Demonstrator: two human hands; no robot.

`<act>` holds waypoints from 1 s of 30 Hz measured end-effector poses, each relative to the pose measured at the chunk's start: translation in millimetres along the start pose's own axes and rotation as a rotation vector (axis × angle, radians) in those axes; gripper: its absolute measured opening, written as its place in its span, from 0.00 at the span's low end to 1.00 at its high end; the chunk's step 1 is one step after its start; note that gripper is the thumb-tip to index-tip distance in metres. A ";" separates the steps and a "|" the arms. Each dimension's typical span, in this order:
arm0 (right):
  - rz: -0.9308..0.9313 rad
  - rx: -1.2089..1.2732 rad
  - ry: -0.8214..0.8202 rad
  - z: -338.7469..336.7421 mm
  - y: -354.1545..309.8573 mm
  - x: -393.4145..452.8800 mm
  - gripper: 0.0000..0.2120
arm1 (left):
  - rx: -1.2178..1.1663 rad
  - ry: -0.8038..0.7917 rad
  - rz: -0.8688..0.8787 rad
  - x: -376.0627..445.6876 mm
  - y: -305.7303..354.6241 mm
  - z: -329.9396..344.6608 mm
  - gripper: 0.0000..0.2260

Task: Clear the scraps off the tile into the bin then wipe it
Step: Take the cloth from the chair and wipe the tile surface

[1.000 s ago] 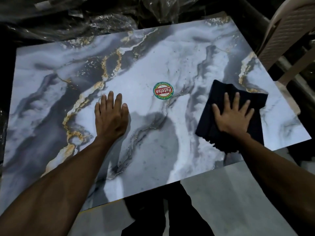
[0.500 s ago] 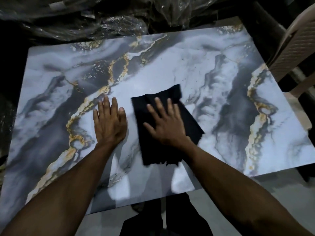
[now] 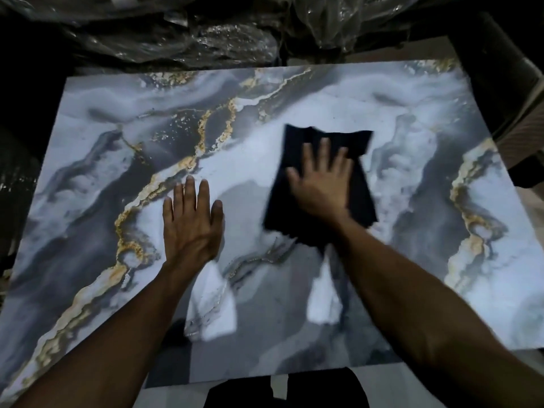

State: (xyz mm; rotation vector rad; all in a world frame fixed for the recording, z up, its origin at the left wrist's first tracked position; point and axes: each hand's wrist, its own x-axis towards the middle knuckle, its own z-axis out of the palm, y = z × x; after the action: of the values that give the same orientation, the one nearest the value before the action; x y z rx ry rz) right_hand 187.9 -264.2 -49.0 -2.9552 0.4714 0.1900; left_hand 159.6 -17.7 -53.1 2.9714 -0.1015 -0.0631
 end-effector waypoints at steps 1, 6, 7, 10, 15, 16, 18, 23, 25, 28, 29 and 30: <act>-0.103 0.008 0.002 6.8 -29.2 -6.8 0.33 | 0.007 0.007 0.005 -0.9 0.1 -0.2 0.29; -0.450 -0.013 -0.060 18.7 -81.4 -42.2 0.33 | -0.026 0.061 -0.019 0.4 1.2 -2.5 0.29; -0.457 -0.019 -0.055 16.4 -69.9 -38.9 0.33 | -0.020 0.081 -0.029 2.8 4.4 -4.6 0.27; -0.249 -0.012 -0.027 4.5 -9.3 -16.2 0.34 | 0.035 0.138 -0.059 18.0 22.0 -13.6 0.21; 0.230 0.009 -0.081 -29.8 118.6 37.8 0.37 | 0.011 0.037 0.047 67.6 51.4 -11.0 0.27; 0.268 0.022 -0.092 -33.8 132.1 47.1 0.38 | 0.001 0.021 0.074 76.8 55.0 -8.2 0.28; 0.292 0.039 -0.099 -37.7 142.2 66.4 0.38 | -0.003 -0.001 0.098 91.2 60.5 -2.0 0.31; 0.119 0.015 -0.019 -28.1 72.8 99.4 0.35 | -0.001 0.005 0.046 93.2 63.1 7.1 0.31; -0.053 0.019 0.016 -20.0 21.9 96.7 0.34 | -0.012 0.019 0.022 94.8 64.7 7.3 0.31; -0.328 0.036 -0.064 -9.2 -40.6 79.3 0.33 | -0.064 0.037 0.016 95.2 62.3 6.4 0.31; -0.398 0.033 -0.085 -8.7 -48.3 74.3 0.33 | -0.076 0.036 0.012 94.9 62.0 6.8 0.31; -0.448 0.024 -0.097 -7.5 -46.7 72.2 0.33 | -0.075 0.037 0.012 94.6 62.3 7.2 0.30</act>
State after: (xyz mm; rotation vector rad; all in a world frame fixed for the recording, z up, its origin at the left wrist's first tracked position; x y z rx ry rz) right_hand 271.5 -243.1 -46.6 -2.9158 -0.2011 0.2693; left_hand 249.5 -86.9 -53.1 2.8949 -0.1103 -0.0105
